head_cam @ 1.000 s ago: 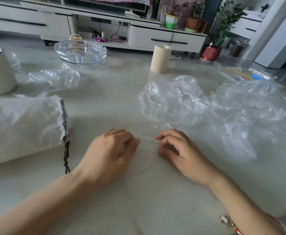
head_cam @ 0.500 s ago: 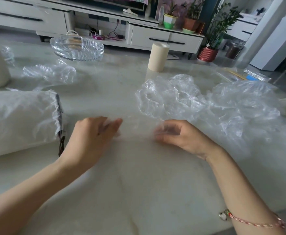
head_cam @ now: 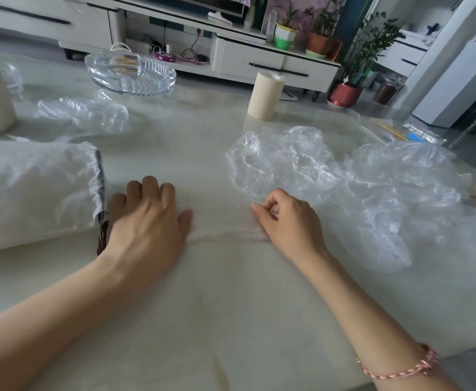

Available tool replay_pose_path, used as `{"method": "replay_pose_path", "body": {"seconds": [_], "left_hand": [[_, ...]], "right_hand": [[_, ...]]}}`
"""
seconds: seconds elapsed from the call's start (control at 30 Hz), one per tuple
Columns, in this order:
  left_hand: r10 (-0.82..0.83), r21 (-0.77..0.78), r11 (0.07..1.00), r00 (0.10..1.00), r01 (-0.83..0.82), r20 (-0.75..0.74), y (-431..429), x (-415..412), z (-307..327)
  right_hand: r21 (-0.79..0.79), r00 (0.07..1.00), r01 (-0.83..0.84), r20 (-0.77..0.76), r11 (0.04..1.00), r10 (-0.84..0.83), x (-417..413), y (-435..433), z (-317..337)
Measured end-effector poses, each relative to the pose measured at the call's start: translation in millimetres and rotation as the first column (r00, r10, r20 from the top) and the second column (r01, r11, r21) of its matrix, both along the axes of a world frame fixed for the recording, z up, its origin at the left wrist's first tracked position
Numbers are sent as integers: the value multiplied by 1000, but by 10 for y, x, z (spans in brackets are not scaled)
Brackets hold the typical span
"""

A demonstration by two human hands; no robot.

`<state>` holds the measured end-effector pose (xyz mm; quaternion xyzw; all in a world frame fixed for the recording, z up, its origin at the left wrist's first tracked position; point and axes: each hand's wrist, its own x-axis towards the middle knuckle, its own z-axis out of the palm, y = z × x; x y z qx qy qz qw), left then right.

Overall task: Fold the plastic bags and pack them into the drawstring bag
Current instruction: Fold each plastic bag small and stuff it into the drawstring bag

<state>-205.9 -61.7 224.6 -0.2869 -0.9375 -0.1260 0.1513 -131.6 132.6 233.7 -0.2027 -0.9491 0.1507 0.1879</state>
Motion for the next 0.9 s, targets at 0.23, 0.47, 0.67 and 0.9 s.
{"method": "replay_pose_path", "body": {"seconds": [0.23,0.47,0.67,0.9], "left_hand": [[-217,529,846,948,64,231,-4,-9,69],[-524,716,697,704,31,480,18,-89,131],[-665,746,664,497,50,558,-35,-119,236],[-614,854,403,594,-329,519,13,-150,250]], "right_hand": [[288,973,-122,-151,950,171,42,159,-84],[-789,846,-396,-115,470,520,-28,-81,630],[-804,569,-275,306,527,763,-312,-248,673],[-881,822,-209,77,424,565,-298,-163,558]]}}
